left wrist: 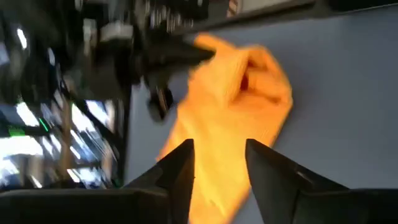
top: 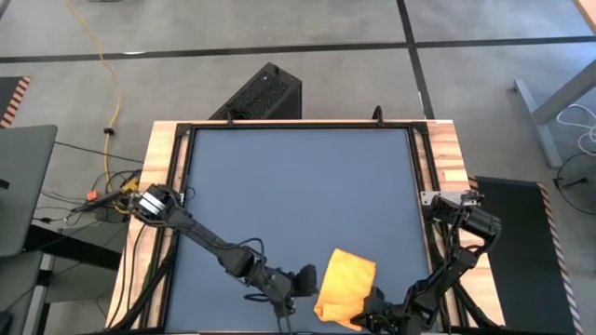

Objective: Roll towel
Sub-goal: Roll the yellow microfiber towel

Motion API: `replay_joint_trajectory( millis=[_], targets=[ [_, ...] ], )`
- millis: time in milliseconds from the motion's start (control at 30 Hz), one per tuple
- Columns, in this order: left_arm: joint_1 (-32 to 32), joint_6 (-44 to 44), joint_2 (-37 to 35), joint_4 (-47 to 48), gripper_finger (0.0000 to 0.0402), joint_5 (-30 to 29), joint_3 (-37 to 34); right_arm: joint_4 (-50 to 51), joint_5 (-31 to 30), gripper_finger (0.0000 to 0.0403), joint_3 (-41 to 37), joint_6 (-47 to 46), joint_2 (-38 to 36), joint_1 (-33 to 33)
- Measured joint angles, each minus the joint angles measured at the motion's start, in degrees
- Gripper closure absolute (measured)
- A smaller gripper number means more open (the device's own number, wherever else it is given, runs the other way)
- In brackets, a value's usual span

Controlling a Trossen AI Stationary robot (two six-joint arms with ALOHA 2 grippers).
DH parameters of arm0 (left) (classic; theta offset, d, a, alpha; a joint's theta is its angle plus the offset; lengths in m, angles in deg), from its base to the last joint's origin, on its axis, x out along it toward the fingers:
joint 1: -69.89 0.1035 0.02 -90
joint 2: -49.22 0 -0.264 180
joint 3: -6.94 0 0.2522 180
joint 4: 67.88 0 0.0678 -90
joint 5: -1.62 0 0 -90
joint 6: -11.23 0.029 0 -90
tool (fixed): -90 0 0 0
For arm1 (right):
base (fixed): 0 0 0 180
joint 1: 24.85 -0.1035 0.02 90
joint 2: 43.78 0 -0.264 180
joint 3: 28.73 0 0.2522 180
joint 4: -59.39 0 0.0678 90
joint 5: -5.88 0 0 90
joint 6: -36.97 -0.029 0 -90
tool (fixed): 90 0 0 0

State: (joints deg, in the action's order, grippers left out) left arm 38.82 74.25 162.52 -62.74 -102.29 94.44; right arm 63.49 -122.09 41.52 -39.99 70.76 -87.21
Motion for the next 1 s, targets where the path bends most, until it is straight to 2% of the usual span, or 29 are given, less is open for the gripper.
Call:
replay_joint_trajectory(
  millis=[200,367,600,867,933,1000],
  targets=[
    [-0.8,21.2,4.9,-9.6,0.0237,1.5,0.3,-0.6,0.9,0.0377,0.0,-5.0,-0.4,1.2],
    [-1.0,30.6,8.7,-12.7,0.0237,-0.2,1.3,-0.2,2.8,0.0376,-0.1,-7.3,-1.8,3.0],
    [0.0,37.1,8.9,-12.3,0.0246,2.0,1.4,0.0,4.6,0.0375,0.0,-8.3,-2.3,4.8],
    [0.2,36.5,10.0,-12.4,0.0257,6.6,1.5,-0.3,5.7,0.0375,0.0,-8.8,-2.4,5.5],
    [0.5,34.8,11.8,-13.3,0.0262,8.3,2.5,-1.0,5.8,0.0375,0.0,-8.8,-2.4,5.5],
    [0.5,33.8,14.0,-12.7,0.027,7.4,4.0,-1.8,5.9,0.0375,0.0,-8.8,-2.4,5.5]
  ],
)
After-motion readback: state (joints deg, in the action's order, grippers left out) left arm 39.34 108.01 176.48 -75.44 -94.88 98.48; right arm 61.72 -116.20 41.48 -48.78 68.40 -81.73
